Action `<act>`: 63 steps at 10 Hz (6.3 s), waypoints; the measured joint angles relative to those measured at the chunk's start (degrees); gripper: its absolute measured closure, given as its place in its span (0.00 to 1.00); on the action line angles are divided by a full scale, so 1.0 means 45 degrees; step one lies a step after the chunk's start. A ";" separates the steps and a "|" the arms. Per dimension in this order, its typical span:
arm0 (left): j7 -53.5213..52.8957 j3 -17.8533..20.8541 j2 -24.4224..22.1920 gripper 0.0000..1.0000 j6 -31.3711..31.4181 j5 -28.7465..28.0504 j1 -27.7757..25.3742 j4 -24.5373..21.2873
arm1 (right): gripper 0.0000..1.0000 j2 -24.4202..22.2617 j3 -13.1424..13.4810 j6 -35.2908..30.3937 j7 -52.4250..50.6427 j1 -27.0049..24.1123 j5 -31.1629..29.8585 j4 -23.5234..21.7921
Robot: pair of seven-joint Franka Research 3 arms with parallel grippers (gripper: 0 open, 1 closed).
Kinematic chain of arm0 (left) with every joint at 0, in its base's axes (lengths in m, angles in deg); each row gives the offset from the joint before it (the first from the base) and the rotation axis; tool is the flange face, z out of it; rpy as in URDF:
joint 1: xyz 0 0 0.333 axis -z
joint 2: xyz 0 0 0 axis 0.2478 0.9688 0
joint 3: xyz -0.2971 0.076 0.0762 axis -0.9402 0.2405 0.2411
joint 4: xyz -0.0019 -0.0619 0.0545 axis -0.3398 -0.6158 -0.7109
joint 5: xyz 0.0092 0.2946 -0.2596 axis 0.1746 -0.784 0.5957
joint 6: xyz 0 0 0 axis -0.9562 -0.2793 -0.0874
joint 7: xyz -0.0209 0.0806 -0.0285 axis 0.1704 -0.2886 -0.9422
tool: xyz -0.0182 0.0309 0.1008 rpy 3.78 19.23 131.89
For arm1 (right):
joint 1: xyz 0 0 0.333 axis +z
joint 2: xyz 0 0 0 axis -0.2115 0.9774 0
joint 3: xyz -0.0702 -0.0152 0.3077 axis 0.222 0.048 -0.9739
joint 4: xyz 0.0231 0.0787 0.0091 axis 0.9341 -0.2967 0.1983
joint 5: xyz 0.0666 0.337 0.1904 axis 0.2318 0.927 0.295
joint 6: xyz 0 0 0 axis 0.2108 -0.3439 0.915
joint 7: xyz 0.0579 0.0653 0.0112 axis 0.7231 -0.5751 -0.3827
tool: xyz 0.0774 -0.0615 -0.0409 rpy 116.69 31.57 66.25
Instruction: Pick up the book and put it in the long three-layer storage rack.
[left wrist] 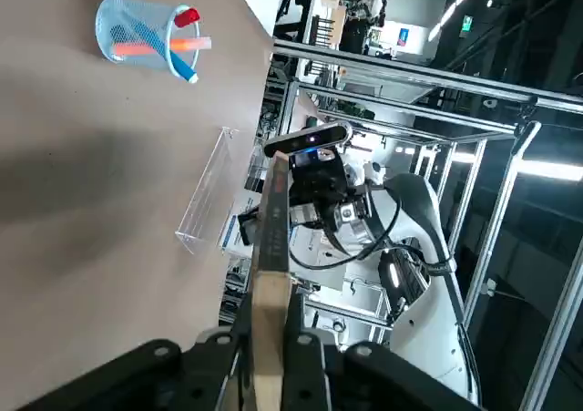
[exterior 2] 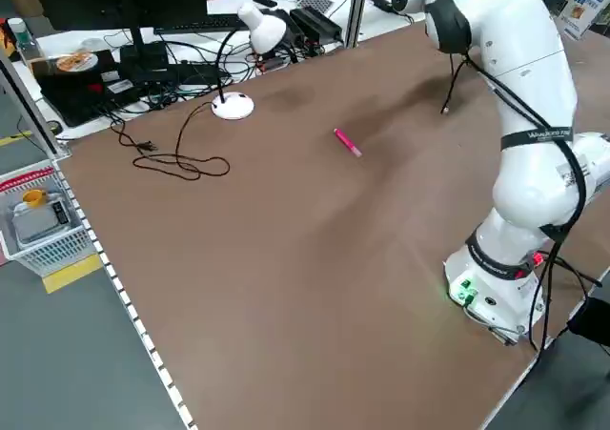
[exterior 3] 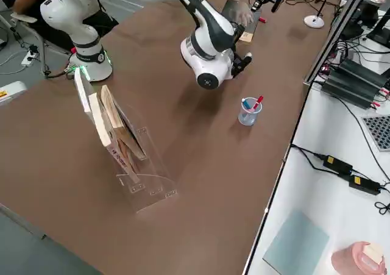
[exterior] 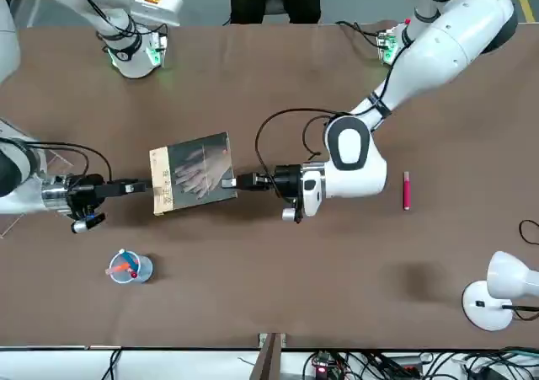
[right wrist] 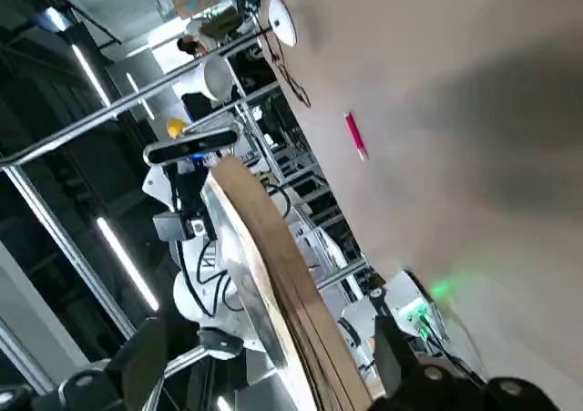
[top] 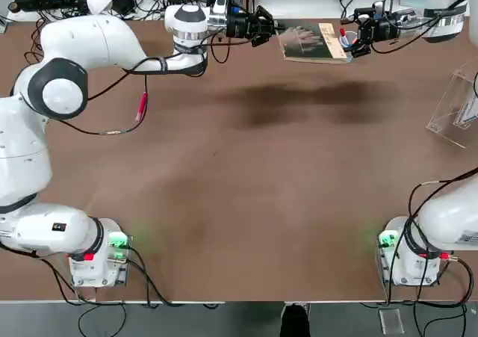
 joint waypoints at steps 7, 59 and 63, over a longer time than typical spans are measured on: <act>0.0004 0.0000 0.0001 1.00 0.0000 0.0000 0.0003 0.0006 | 0.00 0.0037 -0.0043 -0.0199 -0.0019 0.0520 -0.0358 -0.0042; 0.6274 0.0088 -0.1839 0.23 -0.0886 -1.2165 -0.1002 -0.0440 | 0.85 -0.1427 0.3331 0.0323 0.5185 -0.0333 -0.8136 0.1873; 0.6802 0.0101 -0.2493 0.05 -0.2371 -1.5000 -0.1606 -0.0560 | 0.85 -0.1426 0.3450 0.0325 0.5962 -0.0592 -1.0131 0.2086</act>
